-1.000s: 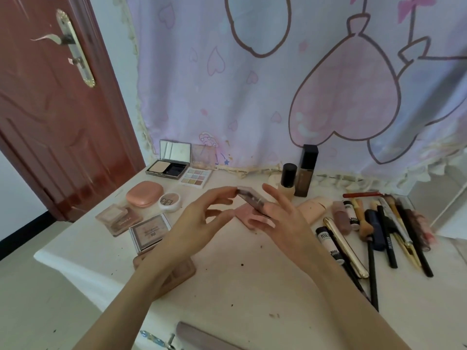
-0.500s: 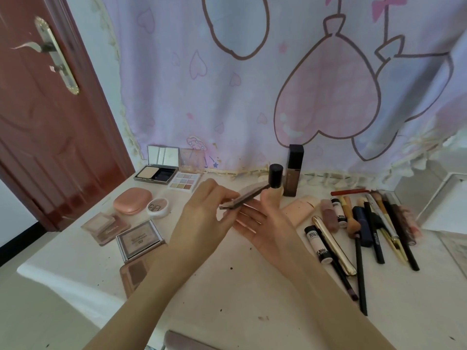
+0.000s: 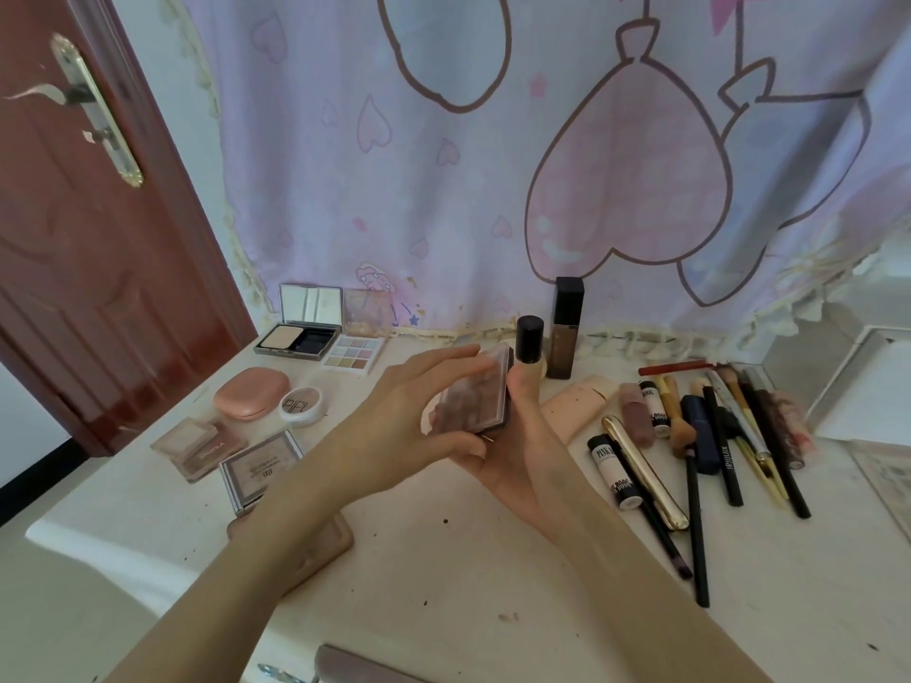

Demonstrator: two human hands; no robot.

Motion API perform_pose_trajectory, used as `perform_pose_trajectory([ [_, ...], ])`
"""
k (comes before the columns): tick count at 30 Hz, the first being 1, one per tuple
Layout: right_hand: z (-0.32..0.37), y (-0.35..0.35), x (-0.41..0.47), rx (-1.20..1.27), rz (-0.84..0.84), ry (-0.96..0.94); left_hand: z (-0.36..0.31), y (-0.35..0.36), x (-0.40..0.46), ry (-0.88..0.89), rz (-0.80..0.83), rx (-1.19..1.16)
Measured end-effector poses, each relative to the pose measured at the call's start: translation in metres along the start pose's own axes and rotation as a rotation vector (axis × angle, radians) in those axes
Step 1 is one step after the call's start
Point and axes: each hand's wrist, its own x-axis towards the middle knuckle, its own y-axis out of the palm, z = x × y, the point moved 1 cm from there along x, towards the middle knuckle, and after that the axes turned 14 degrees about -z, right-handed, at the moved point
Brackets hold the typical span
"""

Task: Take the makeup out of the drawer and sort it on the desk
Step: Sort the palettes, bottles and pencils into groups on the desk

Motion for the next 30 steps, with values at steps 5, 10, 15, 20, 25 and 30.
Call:
perform_pose_trajectory([
  [5, 0.001, -0.001, 0.0, -0.009, 0.03, -0.003, -0.007, -0.009, 0.004, -0.019, 0.048, 0.002],
  [10, 0.001, 0.001, -0.002, 0.017, 0.056, 0.017, -0.01, -0.014, 0.006, -0.037, 0.065, -0.045],
  [15, 0.004, 0.007, -0.008, 0.082, 0.035, 0.029, -0.008, -0.027, 0.01, -0.108, 0.099, -0.092],
  [20, 0.005, 0.009, -0.011, 0.115, -0.069, 0.091, -0.005, -0.041, 0.021, -0.178, 0.035, -0.209],
  [25, 0.004, 0.009, -0.009, 0.022, -0.073, 0.177, 0.01, -0.045, 0.036, -0.231, -0.11, -0.339],
  [30, 0.009, 0.019, 0.012, 0.06, -0.17, 0.229, 0.037, -0.043, 0.066, -0.2, -0.094, -0.244],
])
